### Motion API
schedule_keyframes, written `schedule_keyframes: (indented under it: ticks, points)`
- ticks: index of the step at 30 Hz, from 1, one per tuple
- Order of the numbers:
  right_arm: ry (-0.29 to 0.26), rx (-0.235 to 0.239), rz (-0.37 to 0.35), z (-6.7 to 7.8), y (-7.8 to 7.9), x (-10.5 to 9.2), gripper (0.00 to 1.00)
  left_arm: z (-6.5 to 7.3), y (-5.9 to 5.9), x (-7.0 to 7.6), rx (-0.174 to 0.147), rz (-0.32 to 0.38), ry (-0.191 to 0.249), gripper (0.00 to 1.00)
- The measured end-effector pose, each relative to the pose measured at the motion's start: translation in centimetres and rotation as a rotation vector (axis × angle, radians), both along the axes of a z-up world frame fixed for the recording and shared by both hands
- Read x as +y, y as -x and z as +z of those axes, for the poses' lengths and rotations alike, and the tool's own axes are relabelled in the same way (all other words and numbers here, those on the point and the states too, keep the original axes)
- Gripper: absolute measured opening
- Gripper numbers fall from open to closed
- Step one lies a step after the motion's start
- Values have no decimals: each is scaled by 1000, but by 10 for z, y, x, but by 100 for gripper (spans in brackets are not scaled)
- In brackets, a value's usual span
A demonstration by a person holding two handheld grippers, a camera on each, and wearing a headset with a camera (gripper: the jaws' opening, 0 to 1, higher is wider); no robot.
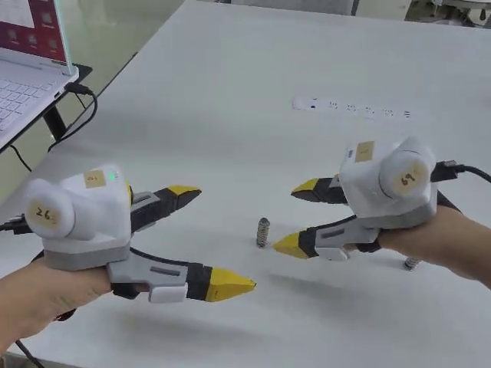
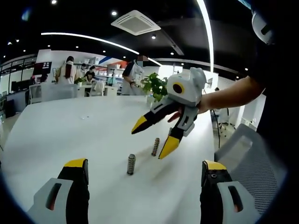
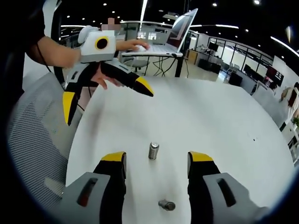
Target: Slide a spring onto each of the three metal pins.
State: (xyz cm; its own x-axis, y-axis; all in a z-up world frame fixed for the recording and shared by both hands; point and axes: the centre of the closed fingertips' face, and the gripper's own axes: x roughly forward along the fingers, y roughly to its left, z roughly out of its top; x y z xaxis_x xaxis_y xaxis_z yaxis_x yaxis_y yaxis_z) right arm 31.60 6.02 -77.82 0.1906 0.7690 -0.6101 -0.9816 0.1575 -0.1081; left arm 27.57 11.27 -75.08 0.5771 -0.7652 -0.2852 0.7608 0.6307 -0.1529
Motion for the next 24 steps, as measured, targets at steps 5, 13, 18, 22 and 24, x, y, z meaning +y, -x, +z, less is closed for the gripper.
schedule_keyframes:
  ticks: [5, 13, 18, 22, 24]
  points:
    - [-53, -4, -42, 10, 2, -13, 57, 2, 1, -5, -3, -8, -6, 98]
    - [-156, -18, -125, 26, 8, -49, 70, 5, 0, -11, -8, -3, -20, 98]
    - [-247, -3, -235, 33, 5, -82, 75, 10, -1, -16, -13, -3, -25, 98]
    - [-262, -4, -272, 33, 9, -106, 79, 11, -2, -18, -13, -1, -31, 98]
    - [-274, 0, -287, 34, 11, -116, 80, 11, -1, -20, -13, -3, -34, 98]
